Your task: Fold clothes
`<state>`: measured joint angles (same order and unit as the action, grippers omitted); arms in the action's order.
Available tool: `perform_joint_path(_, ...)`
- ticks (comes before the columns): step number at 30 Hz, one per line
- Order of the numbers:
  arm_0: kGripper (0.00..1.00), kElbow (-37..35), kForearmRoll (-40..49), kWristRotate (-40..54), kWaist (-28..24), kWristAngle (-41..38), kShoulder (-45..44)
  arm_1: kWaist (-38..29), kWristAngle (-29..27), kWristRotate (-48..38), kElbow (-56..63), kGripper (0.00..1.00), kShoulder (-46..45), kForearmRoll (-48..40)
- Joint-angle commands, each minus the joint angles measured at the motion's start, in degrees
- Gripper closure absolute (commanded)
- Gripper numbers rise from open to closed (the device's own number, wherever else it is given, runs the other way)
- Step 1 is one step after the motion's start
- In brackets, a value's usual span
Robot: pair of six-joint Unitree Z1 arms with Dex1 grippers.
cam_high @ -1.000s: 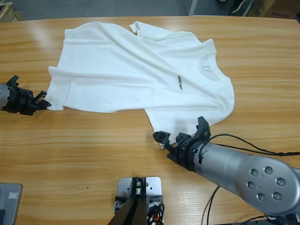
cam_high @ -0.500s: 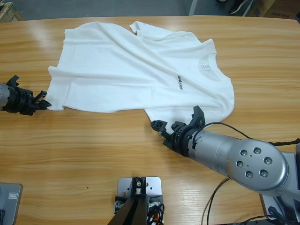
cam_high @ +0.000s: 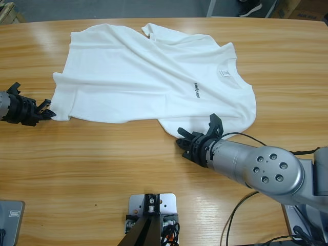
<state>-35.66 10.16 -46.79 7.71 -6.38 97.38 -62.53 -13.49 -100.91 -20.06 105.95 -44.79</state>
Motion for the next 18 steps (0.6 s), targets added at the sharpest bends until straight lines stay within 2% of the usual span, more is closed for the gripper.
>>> perform_joint_path(1,1.000,1.9,0.8,-0.3,-0.8,0.9,1.3,3.9,3.5,5.2,1.2,1.000,-3.7,10.3)
perform_joint_path(2,1.000,1.9,0.8,-0.4,-0.8,0.9,1.0,3.9,3.5,5.3,-1.1,1.000,-8.0,18.9)
perform_joint_path(3,1.000,1.9,0.8,-0.5,-0.8,0.8,0.4,3.9,3.4,5.4,-4.8,1.000,-13.0,31.3)
perform_joint_path(5,1.000,2.0,0.9,-0.8,-0.6,0.5,-0.9,3.9,3.9,6.7,-9.4,1.000,-18.9,45.0)
perform_joint_path(6,1.000,2.1,1.2,-1.6,-0.5,0.5,-1.6,3.9,4.7,7.1,-10.5,1.000,-20.4,48.1)
perform_joint_path(9,1.000,1.3,4.7,-5.2,0.3,0.5,-3.3,3.9,8.1,7.4,-11.0,1.000,-21.1,49.9)
perform_joint_path(14,1.000,-0.4,13.7,-13.8,5.9,0.3,-4.8,3.9,12.9,7.4,-11.8,1.000,-20.2,50.9)
perform_joint_path(18,1.000,-4.2,22.1,-15.4,7.7,0.2,-6.5,3.7,15.3,7.0,-11.8,1.000,-28.0,62.5)
